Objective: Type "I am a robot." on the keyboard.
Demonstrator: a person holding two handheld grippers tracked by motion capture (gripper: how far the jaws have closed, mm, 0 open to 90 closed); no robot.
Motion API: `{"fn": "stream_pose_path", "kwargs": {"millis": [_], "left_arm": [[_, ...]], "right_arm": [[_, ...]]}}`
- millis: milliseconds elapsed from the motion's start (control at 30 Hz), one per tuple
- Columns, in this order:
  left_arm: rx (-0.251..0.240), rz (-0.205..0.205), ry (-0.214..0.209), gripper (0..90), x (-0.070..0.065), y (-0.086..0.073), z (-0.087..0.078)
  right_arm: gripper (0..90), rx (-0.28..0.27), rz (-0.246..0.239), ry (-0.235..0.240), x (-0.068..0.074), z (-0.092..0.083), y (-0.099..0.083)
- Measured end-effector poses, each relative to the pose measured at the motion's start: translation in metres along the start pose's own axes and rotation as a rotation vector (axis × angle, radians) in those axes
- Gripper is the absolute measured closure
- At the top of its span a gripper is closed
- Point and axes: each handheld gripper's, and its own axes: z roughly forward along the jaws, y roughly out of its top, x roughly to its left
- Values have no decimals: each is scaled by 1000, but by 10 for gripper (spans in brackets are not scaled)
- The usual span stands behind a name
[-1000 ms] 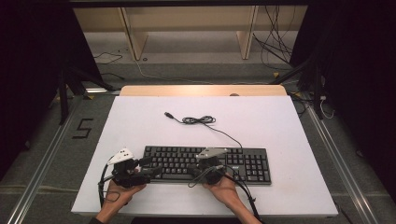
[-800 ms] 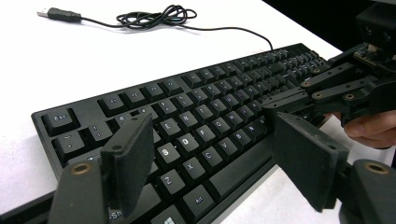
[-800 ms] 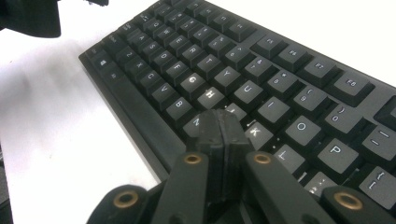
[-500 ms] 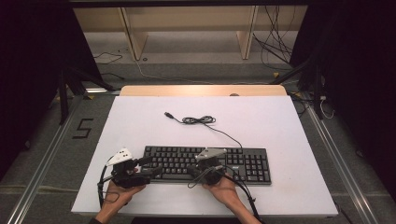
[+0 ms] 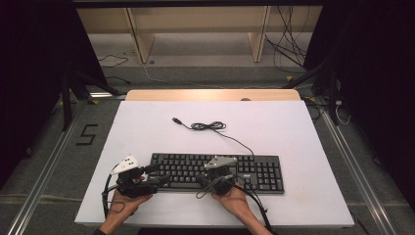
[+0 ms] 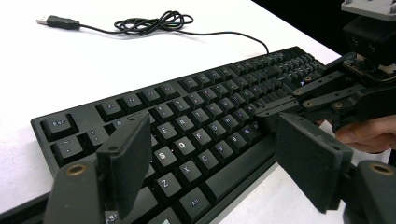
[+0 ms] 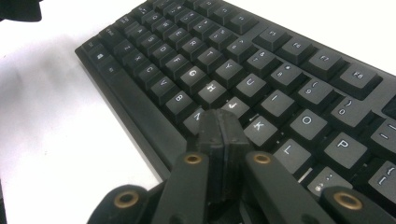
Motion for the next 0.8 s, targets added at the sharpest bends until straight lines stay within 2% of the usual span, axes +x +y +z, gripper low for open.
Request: {"fn": "stream_pose_path", "kwargs": {"millis": [233, 433, 600, 633, 700, 767, 800], "left_arm": [[-2, 1, 9, 272, 2, 0, 0], [-7, -1, 11, 272, 2, 0, 0], [-10, 2, 13, 272, 2, 0, -1], [-9, 2, 13, 272, 3, 0, -1], [-11, 3, 14, 272, 3, 0, -1], [-12, 3, 14, 272, 3, 0, -1], [-12, 4, 15, 272, 3, 0, -1]], "right_arm": [[867, -18, 16, 19, 0, -3, 2], [830, -29, 10, 30, 3, -6, 4], [756, -40, 11, 43, 4, -8, 6], [711, -50, 8, 51, 4, -10, 7], [694, -52, 10, 55, 4, -10, 7], [619, -58, 7, 68, 6, -12, 9], [619, -58, 7, 68, 6, -12, 9]]}}
